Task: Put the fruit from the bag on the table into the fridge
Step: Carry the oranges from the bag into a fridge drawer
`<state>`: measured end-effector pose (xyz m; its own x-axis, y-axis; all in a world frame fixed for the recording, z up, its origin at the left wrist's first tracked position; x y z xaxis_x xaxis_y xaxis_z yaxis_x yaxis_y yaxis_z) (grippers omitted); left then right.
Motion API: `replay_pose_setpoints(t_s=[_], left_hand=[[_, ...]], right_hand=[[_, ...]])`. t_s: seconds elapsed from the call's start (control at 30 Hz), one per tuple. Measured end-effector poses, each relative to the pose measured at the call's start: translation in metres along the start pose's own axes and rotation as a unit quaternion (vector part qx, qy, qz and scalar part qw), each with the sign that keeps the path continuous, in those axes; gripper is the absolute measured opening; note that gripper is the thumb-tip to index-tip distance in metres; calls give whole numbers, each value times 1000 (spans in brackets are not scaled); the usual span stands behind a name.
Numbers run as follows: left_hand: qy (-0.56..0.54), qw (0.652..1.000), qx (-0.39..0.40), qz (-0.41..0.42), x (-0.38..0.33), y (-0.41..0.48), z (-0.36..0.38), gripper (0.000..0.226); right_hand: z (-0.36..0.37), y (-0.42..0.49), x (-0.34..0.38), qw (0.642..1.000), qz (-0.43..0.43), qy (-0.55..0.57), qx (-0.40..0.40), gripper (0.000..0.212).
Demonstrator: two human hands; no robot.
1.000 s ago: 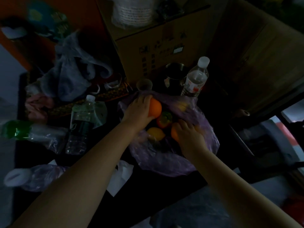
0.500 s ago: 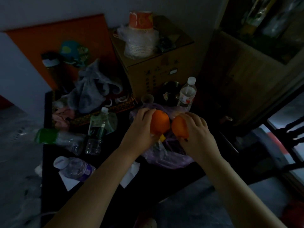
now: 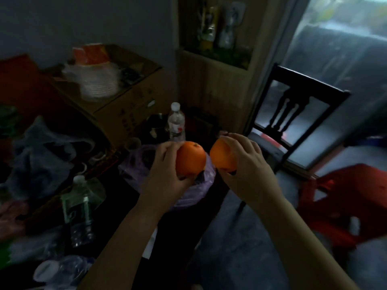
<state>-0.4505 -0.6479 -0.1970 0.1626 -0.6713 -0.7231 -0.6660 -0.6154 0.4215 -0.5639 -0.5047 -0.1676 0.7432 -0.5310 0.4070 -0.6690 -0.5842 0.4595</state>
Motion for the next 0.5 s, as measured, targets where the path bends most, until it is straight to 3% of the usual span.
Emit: replay_pose_setpoints(t_s=[0.17, 0.5], left_hand=[[-29, 997, 16, 64, -39, -16, 15, 78], [-5, 996, 28, 89, -101, -108, -2, 77]], right_hand=[[-47, -46, -17, 997, 47, -29, -55, 73], [-112, -154, -12, 984, 134, -54, -102, 69]])
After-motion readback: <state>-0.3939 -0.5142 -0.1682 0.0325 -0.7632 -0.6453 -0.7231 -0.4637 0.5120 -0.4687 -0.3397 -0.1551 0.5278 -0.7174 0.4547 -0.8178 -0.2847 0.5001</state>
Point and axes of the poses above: each hand's wrist, its own y-axis towards the middle knuckle, its own z-axis out of the palm, x = y × z, the point moved 7 cm from there along y, towards the middle knuckle, and after that the axes turned 13 degrees about -x, right-handed, at the moved point
